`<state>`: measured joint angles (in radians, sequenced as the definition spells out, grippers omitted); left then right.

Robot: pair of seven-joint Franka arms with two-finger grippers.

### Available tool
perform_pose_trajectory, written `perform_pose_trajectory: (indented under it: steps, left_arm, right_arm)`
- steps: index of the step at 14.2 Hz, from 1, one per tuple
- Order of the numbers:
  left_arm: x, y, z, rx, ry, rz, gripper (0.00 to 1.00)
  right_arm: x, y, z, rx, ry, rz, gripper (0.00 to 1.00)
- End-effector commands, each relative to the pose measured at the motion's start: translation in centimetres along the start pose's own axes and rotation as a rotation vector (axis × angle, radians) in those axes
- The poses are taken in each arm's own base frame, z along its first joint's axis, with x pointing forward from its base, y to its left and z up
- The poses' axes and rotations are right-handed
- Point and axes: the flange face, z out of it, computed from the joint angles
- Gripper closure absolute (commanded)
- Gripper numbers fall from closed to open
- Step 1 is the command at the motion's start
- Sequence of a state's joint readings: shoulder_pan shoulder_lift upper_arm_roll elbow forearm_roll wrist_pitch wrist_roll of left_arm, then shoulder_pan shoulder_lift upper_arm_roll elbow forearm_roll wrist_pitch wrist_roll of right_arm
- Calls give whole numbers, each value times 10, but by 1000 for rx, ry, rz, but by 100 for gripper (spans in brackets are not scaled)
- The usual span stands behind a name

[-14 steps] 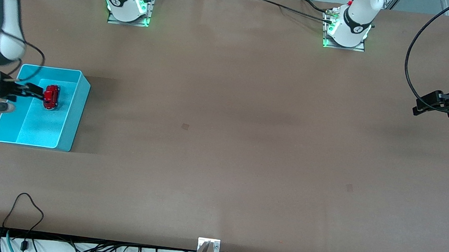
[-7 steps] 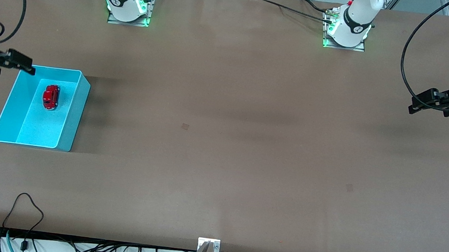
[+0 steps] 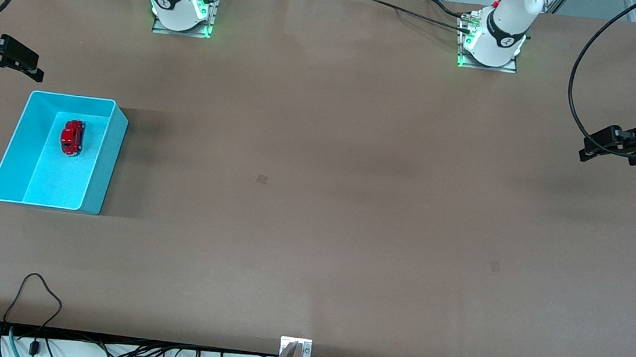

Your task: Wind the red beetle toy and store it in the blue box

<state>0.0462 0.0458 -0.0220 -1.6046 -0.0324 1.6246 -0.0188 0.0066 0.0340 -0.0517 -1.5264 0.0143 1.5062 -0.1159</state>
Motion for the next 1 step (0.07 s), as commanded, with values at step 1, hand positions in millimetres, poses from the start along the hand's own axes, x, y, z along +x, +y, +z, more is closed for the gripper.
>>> perform_pose_trajectory:
  steps: [1]
  left_arm:
    - [-8,-1,-2,-1,11,12,0]
  right_arm:
    - [-5,-2,-3,-6,-14,22,0]
